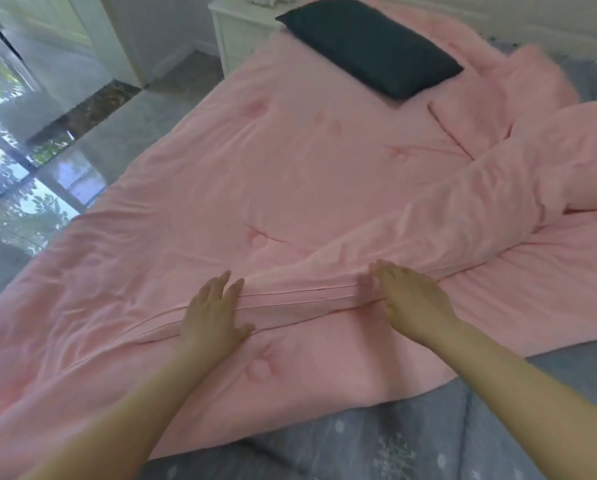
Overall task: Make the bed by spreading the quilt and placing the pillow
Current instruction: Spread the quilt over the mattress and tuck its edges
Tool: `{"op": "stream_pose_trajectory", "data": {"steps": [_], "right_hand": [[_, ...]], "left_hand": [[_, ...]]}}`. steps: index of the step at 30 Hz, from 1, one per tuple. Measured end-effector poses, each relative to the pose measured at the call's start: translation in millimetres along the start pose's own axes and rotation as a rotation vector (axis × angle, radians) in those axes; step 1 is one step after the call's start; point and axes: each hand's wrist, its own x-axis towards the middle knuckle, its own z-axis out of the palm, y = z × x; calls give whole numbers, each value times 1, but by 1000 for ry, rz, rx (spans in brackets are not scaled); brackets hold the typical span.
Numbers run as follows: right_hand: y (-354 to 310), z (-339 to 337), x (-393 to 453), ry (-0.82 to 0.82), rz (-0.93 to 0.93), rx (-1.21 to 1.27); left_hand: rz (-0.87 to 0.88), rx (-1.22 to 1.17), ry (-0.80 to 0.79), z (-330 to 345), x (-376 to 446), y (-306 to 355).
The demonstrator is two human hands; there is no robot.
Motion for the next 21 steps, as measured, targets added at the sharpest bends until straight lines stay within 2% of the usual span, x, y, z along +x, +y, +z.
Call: {"op": "stream_pose_trajectory", "data": {"steps": [3,6,8,10,13,18,21], "right_hand": [[-5,27,30,57,-5,-49],[-1,56,44,40,73,-184],[0,77,46,33,76,-251],[3,91,44,52,4,-316],[4,83,28,45,-76,-250],[25,52,-4,-48,-19,-17],[39,40,-29,-61,-56,6]], "left_hand": [[14,-28,75,26,11,2],[159,36,246,48,6,-2],[241,71,265,60,-5,-8],[315,118,265,63,-15,-9],[329,143,278,52,-29,-4],[297,104,205,25,-47,13],[287,123,177,9,-66,29]]}}
